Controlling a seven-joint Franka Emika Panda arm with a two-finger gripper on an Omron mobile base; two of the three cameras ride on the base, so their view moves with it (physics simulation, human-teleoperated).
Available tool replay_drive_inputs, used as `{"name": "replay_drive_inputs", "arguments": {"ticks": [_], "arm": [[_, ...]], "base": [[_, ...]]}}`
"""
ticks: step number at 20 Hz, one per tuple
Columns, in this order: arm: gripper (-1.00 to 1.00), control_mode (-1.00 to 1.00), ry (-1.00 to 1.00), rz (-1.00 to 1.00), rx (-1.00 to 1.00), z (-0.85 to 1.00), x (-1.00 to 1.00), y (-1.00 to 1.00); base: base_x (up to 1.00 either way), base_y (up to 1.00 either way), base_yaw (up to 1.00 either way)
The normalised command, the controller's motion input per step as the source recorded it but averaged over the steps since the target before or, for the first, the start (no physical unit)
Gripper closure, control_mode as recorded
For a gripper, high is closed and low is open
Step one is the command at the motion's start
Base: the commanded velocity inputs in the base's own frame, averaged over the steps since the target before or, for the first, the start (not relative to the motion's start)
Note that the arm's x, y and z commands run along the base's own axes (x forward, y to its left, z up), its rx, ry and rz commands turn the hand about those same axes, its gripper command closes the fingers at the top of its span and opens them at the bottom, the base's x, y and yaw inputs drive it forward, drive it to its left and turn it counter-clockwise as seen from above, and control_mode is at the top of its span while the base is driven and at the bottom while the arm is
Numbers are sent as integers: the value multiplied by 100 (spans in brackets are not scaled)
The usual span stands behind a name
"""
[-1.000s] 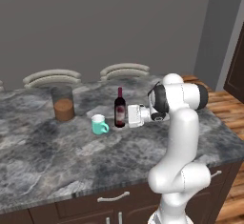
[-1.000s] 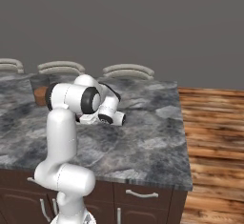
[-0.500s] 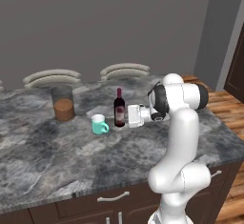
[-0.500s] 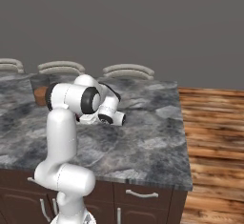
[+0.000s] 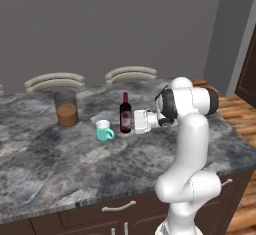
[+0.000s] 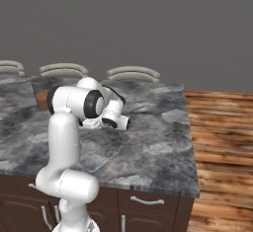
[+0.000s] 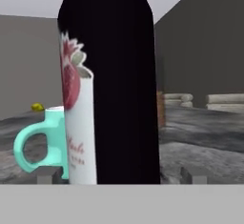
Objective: Open the cabinet directly in front. Then move the wine and the mug to the dining counter with the jar on it.
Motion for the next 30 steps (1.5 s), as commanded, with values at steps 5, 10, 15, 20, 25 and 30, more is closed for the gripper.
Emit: {"name": "replay_drive_inputs", "arguments": {"ticks": [5,10,15,20,25,30], "arm": [[-100,-100,0,-2,4,60,-40,-36],[-100,-100,0,-4,5,85,-94,-87],[-100,-100,0,-4,1,97,-100,-73],[-100,-100,0,0,2,100,-100,-47],[-100,-100,-1,11,0,100,-100,-13],[-100,-100,0,27,-5,100,-100,0]], "base": [[0,0,0],[0,0,0],[0,0,0],[0,0,0],[0,0,0],[0,0,0]]}}
